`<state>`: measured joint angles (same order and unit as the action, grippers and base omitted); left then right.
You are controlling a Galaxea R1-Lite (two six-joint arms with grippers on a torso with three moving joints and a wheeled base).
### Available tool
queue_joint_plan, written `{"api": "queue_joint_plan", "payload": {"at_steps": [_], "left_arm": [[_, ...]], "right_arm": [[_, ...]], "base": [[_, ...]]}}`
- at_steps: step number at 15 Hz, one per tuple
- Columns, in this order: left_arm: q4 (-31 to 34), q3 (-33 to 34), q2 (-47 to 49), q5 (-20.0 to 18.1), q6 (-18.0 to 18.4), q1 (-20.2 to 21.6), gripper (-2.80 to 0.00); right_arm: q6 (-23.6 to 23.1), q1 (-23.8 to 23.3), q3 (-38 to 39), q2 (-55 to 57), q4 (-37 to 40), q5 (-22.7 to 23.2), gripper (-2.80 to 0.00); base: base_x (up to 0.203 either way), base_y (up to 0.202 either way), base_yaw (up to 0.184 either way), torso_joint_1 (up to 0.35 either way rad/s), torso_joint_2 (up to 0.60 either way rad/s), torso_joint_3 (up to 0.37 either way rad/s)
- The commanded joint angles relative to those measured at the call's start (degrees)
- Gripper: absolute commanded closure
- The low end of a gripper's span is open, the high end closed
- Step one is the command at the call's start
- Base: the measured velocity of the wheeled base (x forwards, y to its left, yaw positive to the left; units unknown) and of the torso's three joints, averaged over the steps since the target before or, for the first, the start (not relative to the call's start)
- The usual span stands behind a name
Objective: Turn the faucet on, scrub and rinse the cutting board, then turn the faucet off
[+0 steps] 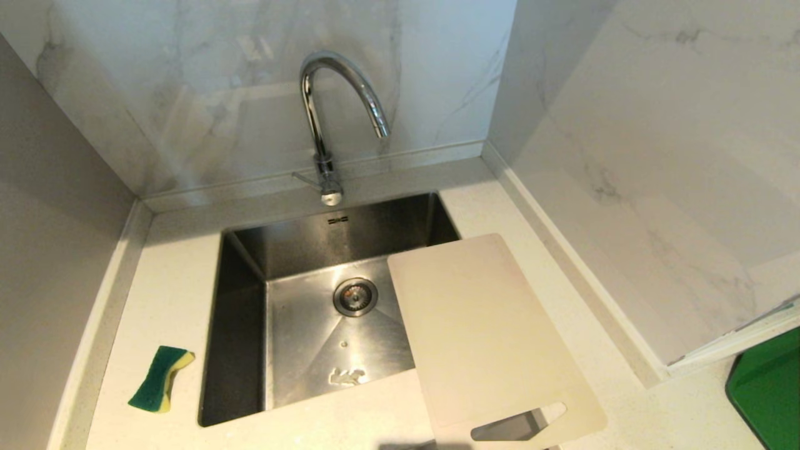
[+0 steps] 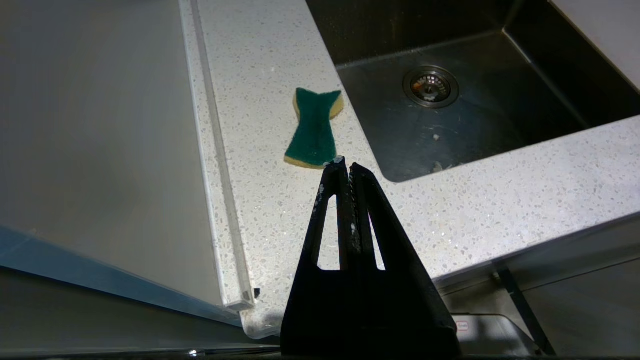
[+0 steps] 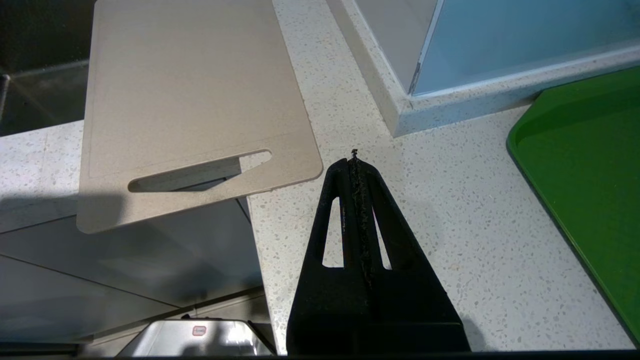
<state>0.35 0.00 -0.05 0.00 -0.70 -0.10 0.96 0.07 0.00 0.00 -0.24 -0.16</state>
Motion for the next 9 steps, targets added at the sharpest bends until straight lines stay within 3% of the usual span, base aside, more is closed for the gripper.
{"api": "queue_joint_plan", "payload": {"at_steps": [1,9], "left_arm": [[0.08,0.09,0.14,0.0,0.0,0.01,0.0],[0.0,0.09,0.14,-0.09,0.09,0.01,0.0]], "right_arm": [[0.0,0.01,0.0,0.09,-0.02,-0.02,0.0],[-0.08,0.02,0.0,0.09,-0.11,-0.02,0.0]], "base": [[0.0,0.0,0.0,0.0,0.0,0.0],[0.0,0.0,0.0,0.0,0.0,0.0]]}}
